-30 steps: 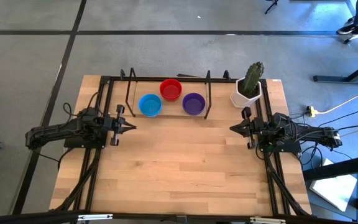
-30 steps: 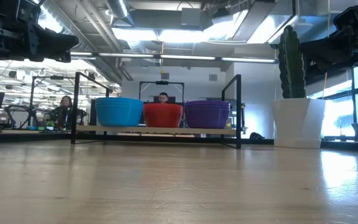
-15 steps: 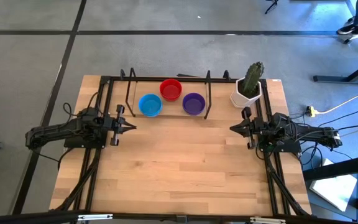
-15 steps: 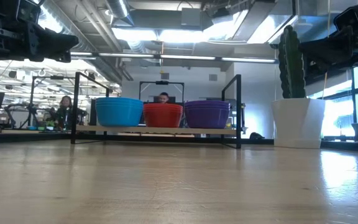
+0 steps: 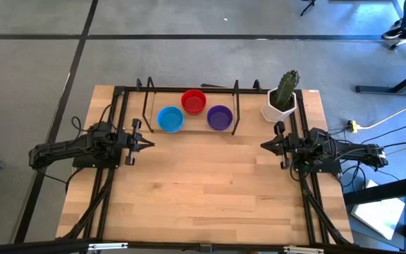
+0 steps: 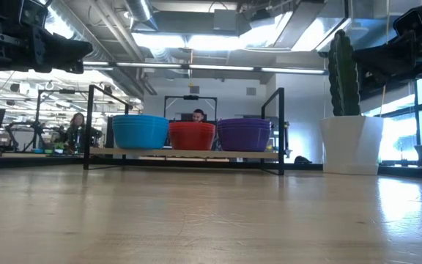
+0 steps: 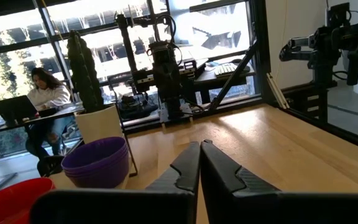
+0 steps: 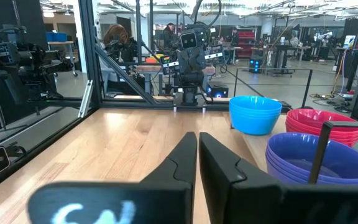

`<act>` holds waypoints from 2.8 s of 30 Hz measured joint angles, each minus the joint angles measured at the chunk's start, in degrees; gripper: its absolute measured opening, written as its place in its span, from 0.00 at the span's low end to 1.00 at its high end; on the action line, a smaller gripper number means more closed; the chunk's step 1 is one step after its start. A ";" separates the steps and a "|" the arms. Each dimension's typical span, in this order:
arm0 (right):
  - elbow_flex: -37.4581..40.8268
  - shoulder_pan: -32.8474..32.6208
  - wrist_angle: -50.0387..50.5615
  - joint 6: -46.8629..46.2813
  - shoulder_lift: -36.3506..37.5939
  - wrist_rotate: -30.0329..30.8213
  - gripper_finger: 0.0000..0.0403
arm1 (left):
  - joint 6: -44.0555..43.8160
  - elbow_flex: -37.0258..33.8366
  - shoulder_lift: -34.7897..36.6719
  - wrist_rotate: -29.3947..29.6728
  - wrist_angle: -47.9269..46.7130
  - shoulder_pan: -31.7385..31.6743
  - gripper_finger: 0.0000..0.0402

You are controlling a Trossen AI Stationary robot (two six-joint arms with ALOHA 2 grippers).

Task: Pick & Place Mini bowls
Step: Return to Home Position

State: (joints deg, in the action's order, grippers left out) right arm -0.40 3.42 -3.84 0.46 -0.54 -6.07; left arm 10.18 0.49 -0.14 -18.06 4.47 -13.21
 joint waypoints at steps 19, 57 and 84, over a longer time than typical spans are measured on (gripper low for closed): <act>0.00 0.02 0.00 0.01 0.00 0.00 0.05 | 0.00 0.00 0.00 0.00 0.00 -0.02 0.03; 0.02 0.01 -0.01 0.01 0.01 0.00 0.05 | 0.00 0.00 0.00 -0.02 -0.02 0.00 0.02; 0.00 0.01 -0.01 0.01 0.01 0.00 0.05 | 0.00 0.00 0.00 -0.02 -0.01 -0.01 0.02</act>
State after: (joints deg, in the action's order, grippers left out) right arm -0.40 3.43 -3.85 0.47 -0.52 -6.07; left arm 10.17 0.49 -0.14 -18.09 4.46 -13.22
